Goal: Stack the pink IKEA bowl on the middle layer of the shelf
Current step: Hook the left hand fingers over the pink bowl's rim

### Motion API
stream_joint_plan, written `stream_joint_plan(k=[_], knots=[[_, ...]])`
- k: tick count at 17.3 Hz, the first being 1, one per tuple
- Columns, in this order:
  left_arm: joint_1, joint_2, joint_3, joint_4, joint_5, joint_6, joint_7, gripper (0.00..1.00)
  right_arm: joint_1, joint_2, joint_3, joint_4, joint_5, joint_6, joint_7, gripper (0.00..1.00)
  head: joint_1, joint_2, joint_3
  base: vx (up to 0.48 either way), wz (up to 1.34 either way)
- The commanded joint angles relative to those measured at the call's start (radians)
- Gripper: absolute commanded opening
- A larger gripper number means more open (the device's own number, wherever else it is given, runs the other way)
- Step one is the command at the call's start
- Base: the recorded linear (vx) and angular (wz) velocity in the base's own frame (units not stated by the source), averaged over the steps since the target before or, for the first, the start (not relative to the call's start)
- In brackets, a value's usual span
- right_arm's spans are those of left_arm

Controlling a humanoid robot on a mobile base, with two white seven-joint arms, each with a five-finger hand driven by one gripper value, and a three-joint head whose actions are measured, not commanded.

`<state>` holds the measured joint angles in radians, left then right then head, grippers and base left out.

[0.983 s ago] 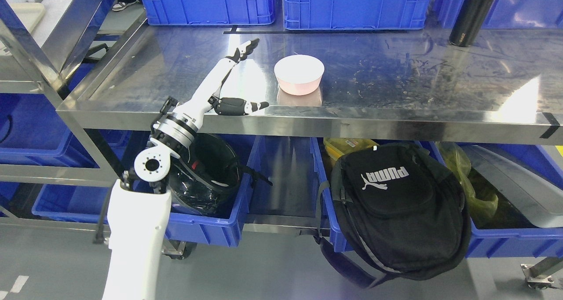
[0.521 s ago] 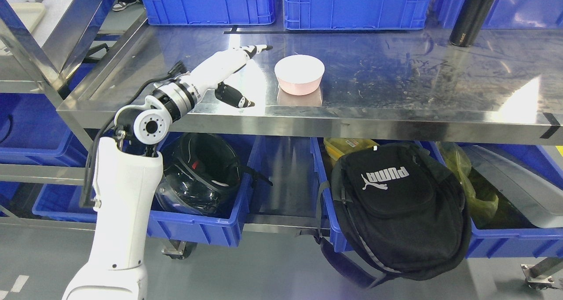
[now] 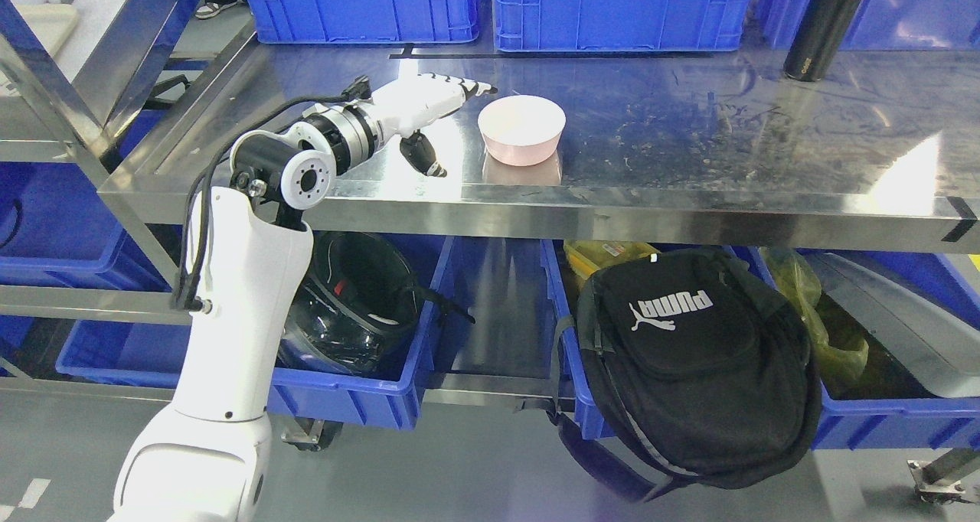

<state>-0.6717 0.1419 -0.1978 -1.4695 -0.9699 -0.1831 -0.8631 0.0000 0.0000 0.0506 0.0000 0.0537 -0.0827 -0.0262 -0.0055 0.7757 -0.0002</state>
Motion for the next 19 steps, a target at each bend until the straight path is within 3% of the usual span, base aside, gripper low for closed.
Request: stream_joint_plan(k=[1,12,19], knots=[[-0.049,-0.102,-0.089,0.213,-0.044,-0.004,0.013,0.86,0.023,-0.017,0.0,-0.017,0.0,0.0,0.0,1.0,0.0,0.0,0.0,0.0,0.0],[-0.118,-0.124,-0.097,0.396,-0.043,-0.022,0.032,0.7,0.023,-0.017,0.0,-0.017,0.0,0.0,0.0,1.0,0.0,0.0,0.0,0.007,0.02],[-0.15,-0.124,-0.127,0.485,-0.033,-0.075,0.136,0.69,0.023,-0.017,0.0,-0.017,0.0,0.0,0.0,1.0,0.0,0.0,0.0,0.0,0.0]])
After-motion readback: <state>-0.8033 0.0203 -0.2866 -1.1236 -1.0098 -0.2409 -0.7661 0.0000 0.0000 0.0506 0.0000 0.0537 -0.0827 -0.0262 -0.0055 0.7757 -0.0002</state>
